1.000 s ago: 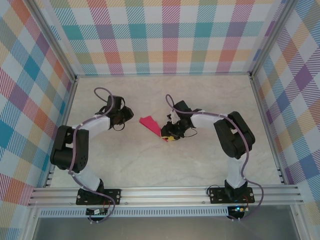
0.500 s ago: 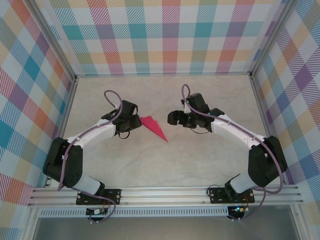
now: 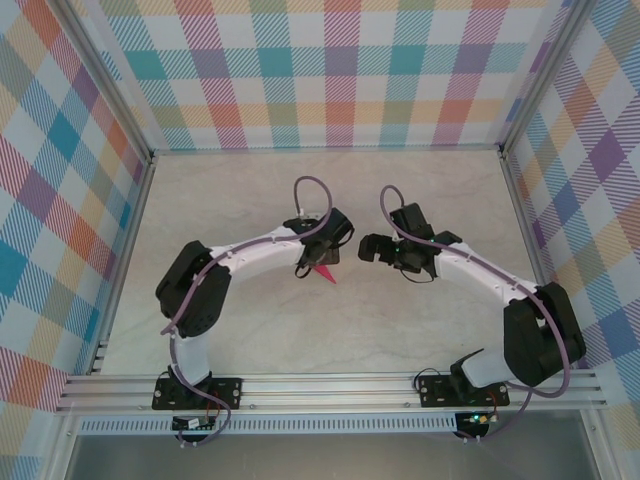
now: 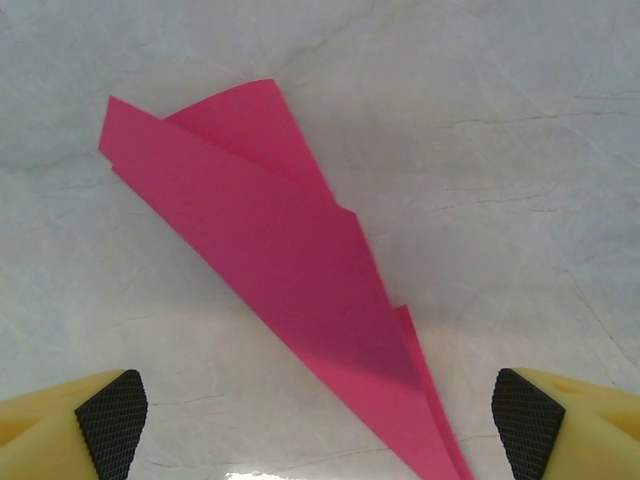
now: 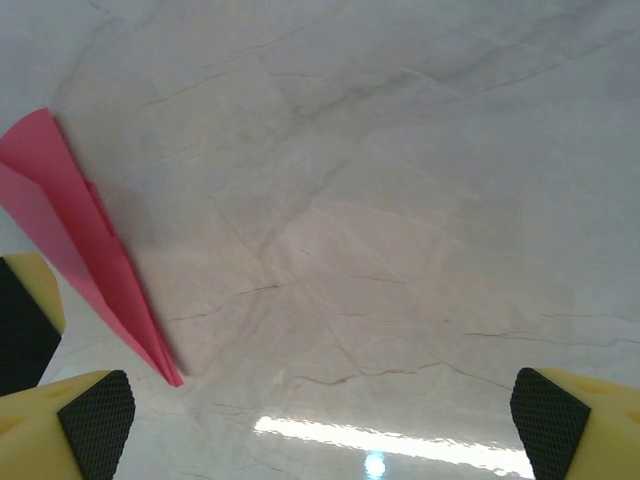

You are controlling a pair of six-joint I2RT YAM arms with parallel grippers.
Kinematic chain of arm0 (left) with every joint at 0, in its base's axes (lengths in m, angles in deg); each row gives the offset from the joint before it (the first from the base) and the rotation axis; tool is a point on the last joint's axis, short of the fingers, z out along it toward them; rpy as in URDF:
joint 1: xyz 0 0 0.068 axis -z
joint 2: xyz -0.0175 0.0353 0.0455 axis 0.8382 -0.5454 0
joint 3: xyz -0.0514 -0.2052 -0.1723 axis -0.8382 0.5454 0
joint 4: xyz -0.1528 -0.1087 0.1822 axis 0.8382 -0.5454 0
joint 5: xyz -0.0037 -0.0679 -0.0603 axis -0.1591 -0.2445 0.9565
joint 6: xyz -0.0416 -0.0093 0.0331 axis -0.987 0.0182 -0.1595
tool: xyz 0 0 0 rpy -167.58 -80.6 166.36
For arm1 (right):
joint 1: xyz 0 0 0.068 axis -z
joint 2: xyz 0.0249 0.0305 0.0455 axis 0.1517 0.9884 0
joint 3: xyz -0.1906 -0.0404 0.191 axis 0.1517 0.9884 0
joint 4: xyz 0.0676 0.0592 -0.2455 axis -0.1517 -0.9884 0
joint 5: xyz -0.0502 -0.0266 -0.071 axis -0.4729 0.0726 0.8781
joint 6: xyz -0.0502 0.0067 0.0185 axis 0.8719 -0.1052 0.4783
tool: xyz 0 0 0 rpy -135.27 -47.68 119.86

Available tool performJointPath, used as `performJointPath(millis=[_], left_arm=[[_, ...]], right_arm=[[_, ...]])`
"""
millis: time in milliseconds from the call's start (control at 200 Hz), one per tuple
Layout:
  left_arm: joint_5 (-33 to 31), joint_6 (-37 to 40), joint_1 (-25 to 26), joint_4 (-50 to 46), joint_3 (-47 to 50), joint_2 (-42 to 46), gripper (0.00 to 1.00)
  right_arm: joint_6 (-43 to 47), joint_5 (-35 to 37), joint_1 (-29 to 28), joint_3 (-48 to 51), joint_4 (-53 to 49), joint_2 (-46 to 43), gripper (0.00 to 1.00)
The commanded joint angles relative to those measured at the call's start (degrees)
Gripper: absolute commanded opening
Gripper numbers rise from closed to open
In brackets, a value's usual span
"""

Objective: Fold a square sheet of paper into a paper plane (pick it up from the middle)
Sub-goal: Turn over a paper plane at the center of the table.

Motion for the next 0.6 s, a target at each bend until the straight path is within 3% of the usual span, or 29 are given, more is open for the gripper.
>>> performJointPath(millis=[0, 285, 475, 595], left_arm=[[-5.1, -0.6, 0.1, -6.6, -5.4, -4.1, 0.92], [-9.2, 0.2, -0.4, -13.8, -16.6, -14.5, 0.87], [-10.3, -0.2, -0.9, -15.5, -18.1, -15.4, 0.77], [-11.3, -1.1, -1.2, -17.1, -17.7, -14.5, 0.63]], right_arm=[[-1.0, 0.9, 1.1, 1.5, 0.3, -1.7, 1.00], [-0.5, 0.6, 2.2, 2.3, -0.2, -2.0, 1.00], [-0.2, 0.1, 2.5, 2.1, -0.5, -1.5, 1.00], [-0.2, 0.1, 2.5, 1.8, -0.7, -1.1, 1.00]])
